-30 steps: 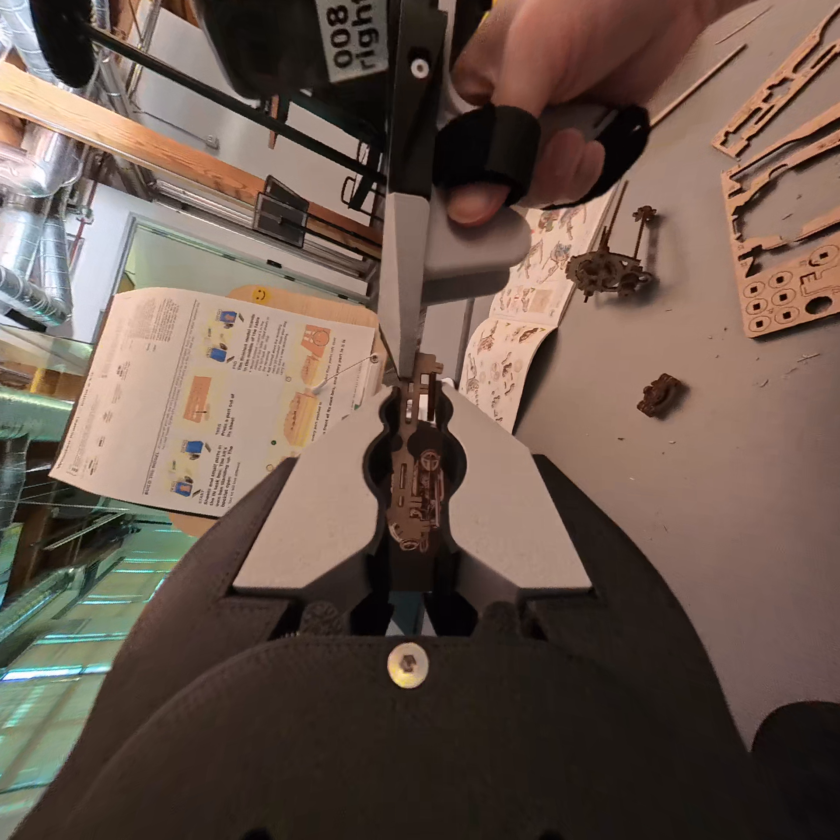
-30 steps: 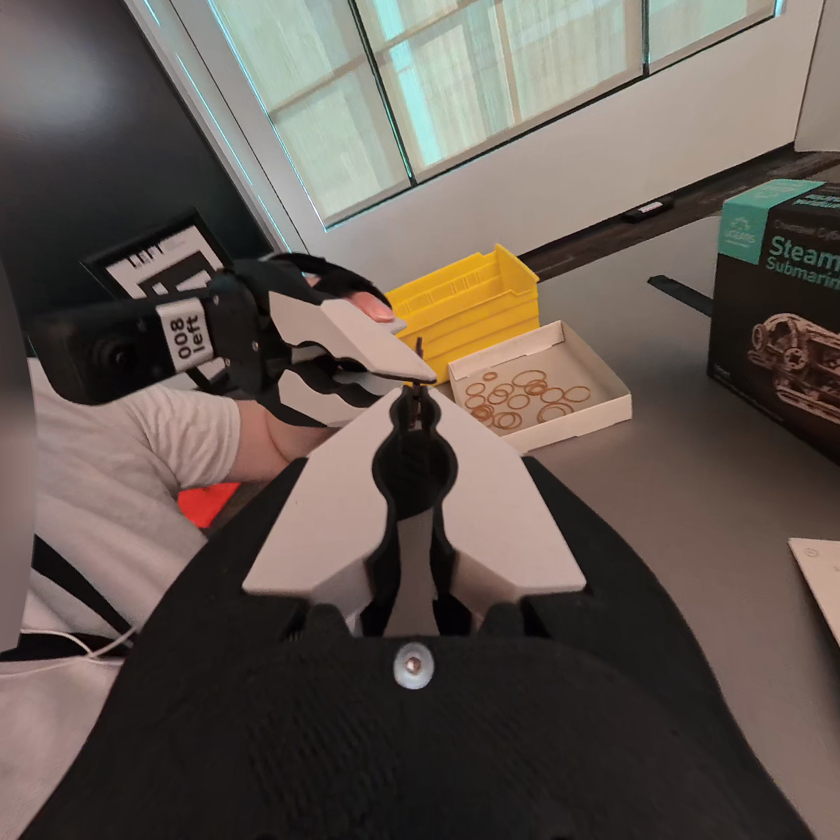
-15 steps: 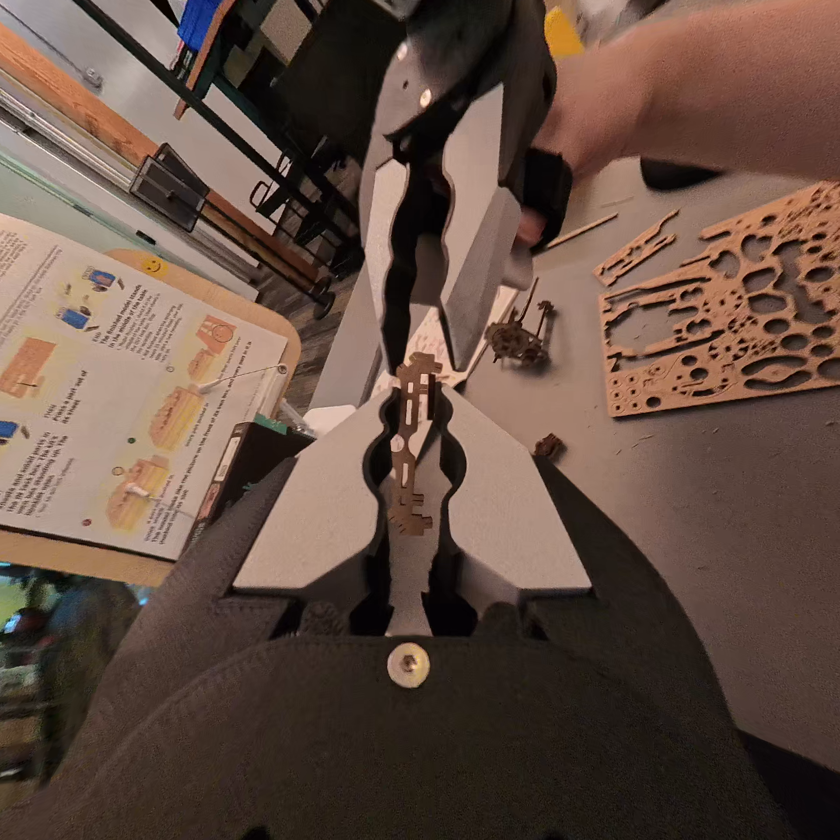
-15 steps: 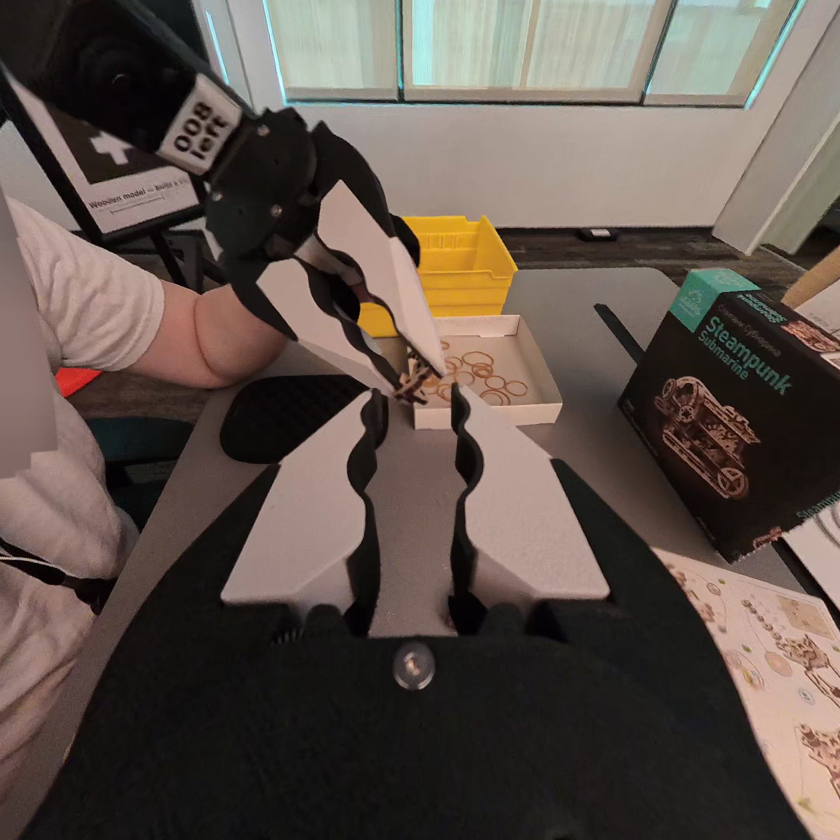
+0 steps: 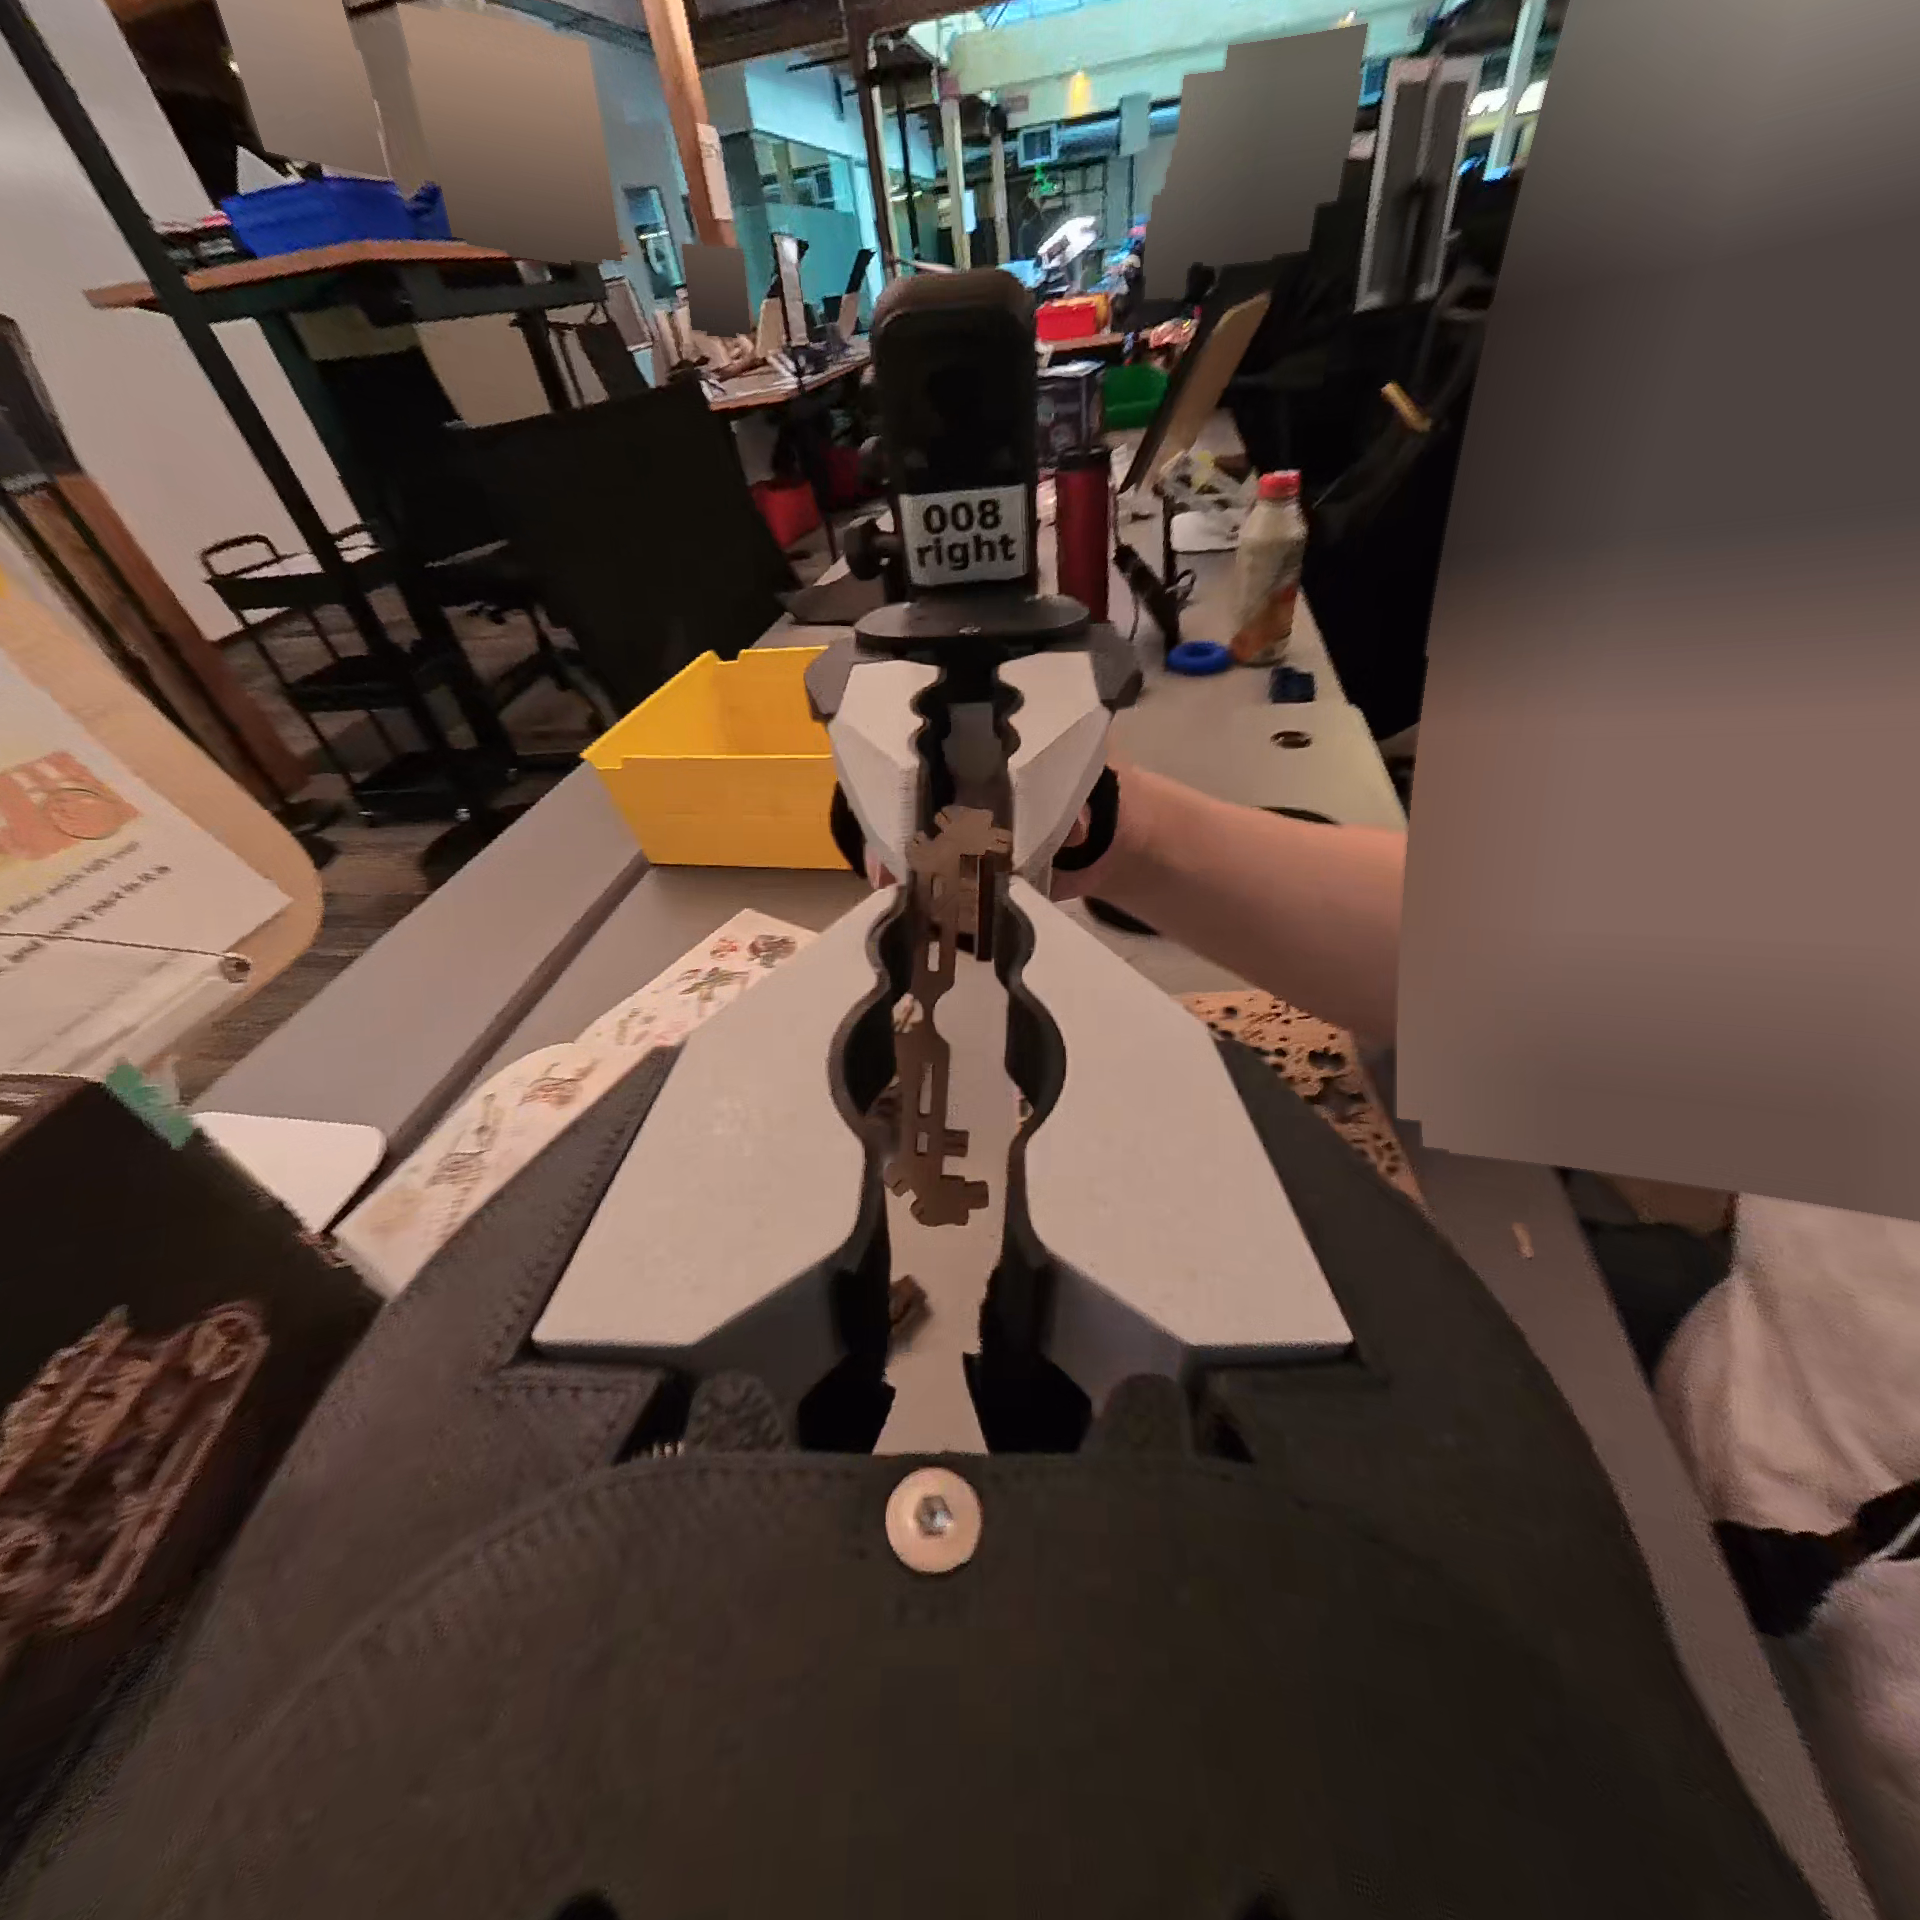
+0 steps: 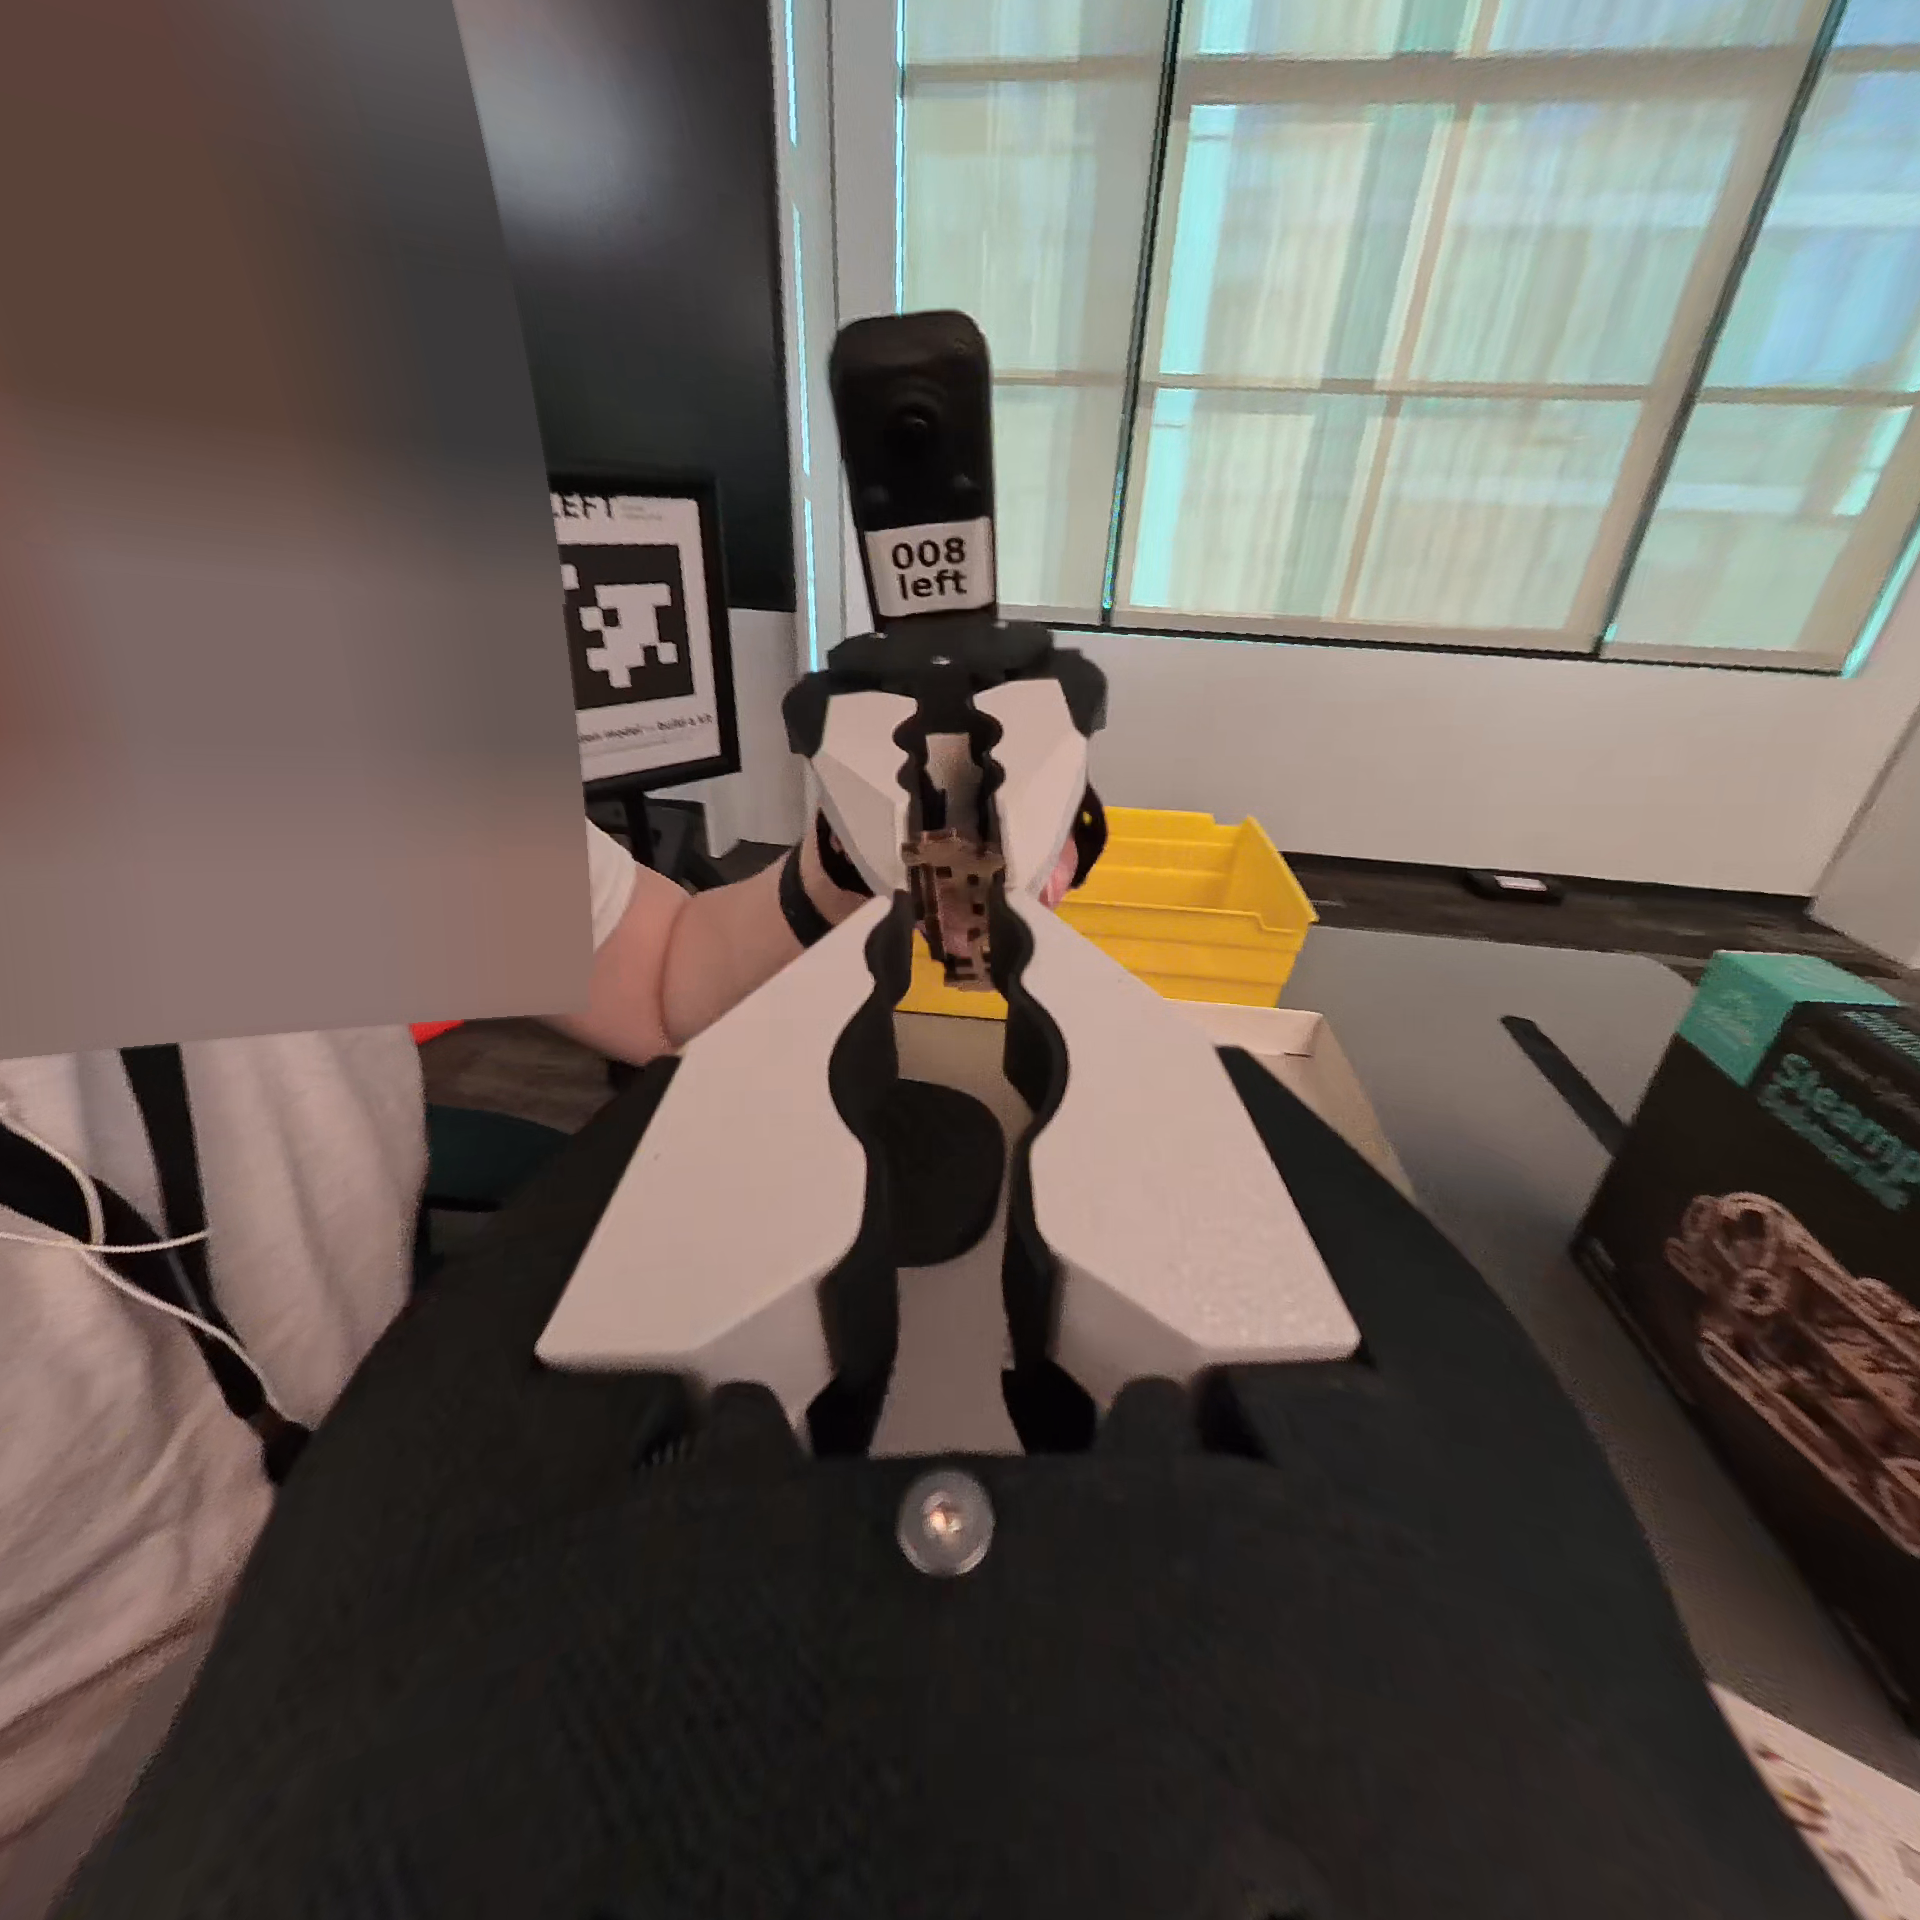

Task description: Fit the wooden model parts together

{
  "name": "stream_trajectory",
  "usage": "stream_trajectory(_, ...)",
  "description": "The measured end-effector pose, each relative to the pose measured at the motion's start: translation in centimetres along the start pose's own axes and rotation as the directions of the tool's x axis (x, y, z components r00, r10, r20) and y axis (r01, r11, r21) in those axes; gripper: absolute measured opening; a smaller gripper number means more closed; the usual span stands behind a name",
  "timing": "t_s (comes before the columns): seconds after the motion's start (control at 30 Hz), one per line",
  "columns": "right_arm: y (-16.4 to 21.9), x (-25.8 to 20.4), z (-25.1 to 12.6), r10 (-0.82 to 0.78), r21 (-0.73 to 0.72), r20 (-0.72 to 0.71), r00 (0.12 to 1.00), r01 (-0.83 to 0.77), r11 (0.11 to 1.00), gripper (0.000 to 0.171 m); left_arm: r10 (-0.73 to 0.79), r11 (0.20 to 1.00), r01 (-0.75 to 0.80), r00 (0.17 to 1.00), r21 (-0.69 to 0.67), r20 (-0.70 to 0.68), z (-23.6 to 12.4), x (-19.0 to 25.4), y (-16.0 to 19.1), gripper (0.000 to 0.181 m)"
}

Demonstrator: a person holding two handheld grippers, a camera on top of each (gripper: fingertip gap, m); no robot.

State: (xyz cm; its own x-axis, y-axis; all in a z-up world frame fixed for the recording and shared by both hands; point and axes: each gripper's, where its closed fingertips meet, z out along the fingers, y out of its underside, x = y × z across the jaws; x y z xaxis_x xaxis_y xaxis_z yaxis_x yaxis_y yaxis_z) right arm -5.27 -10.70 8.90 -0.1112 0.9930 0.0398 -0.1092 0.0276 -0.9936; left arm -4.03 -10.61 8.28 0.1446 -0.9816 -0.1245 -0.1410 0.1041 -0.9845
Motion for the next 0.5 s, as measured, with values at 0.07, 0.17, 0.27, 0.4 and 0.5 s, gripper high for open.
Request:
stream_trajectory(0.07, -0.14, 0.10, -0.13, 0.040, 0.012, 0.011, 0.999, -0.040, 0.999, 0.013, -0.057, 0.998, 0.058, 0.998, 0.017, -0.022, 0.11, 0.01, -0.13, 0.012)
stream_trajectory(0.17, -0.18, 0.20, -0.23, 0.112, 0.020, 0.035, 0.993, -0.113, 0.993, 0.012, -0.110, 0.993, 0.112, 0.993, 0.027, -0.051, 0.25, 0.02, -0.09, 0.012)
stream_trajectory(0.27, -0.17, 0.32, -0.21, 0.183, 0.030, 0.061, 0.981, -0.185, 0.982, 0.010, -0.146, 0.988, 0.149, 0.987, 0.032, -0.064, 0.25, -0.11, -0.05, 0.012)
stream_trajectory(0.4, -0.07, 0.66, -0.18, 0.256, 0.034, 0.071, 0.964, -0.259, 0.965, 0.010, -0.184, 0.982, 0.187, 0.981, 0.033, -0.066, 0.20, -0.42, 0.03, 0.012)
stream_trajectory(0.5, -0.03, 0.93, -0.36, 0.275, 0.040, 0.067, 0.959, -0.278, 0.960, 0.011, -0.241, 0.969, 0.244, 0.968, 0.046, -0.074, 0.23, -0.74, 0.02, 0.012)
